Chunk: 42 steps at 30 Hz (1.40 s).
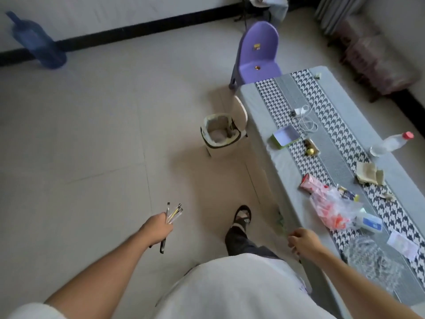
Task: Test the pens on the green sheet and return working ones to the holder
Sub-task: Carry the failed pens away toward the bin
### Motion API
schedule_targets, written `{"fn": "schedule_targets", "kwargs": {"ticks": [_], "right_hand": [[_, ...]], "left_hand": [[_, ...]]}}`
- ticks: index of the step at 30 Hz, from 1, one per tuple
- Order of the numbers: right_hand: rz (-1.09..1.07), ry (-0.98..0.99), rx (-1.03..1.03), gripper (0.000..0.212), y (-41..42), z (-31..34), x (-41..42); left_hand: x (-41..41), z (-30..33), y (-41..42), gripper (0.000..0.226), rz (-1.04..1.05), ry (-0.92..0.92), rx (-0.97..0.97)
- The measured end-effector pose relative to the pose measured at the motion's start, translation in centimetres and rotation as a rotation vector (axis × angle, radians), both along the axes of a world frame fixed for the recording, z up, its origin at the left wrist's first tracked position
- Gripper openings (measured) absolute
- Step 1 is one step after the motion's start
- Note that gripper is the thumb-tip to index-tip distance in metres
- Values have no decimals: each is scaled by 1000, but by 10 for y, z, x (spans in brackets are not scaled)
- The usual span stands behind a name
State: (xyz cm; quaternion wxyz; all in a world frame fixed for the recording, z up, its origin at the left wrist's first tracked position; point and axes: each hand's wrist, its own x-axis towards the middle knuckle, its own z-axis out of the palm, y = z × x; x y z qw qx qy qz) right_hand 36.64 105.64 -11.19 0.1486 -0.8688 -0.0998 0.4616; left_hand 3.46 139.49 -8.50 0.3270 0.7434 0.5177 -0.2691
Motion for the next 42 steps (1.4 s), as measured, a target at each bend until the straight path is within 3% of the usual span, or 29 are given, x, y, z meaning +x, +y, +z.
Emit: {"fn": "schedule_targets", "kwargs": {"ticks": [8, 13, 18, 22, 31, 34, 39, 42], "right_hand": [[49, -5, -23, 17, 120, 8, 129], [94, -18, 36, 19, 196, 19, 178], [81, -39, -2, 18, 254, 18, 199], [46, -70, -60, 17, 288, 17, 207], [22, -91, -34, 14, 369, 30, 213], [73, -44, -59, 10, 388, 28, 222], [122, -2, -107, 12, 392, 19, 246], [115, -3, -128, 17, 376, 8, 261]], "left_hand": [[126, 14, 97, 16, 203, -75, 124], [203, 8, 152, 17, 286, -133, 60], [270, -12, 215, 23, 343, -201, -77], [319, -26, 265, 13, 273, -190, -234], [416, -71, 324, 35, 252, -154, -472], [446, -98, 331, 44, 252, -137, -457], [486, -145, 342, 37, 193, -94, -325], [500, -170, 347, 59, 261, -102, -314]]}}
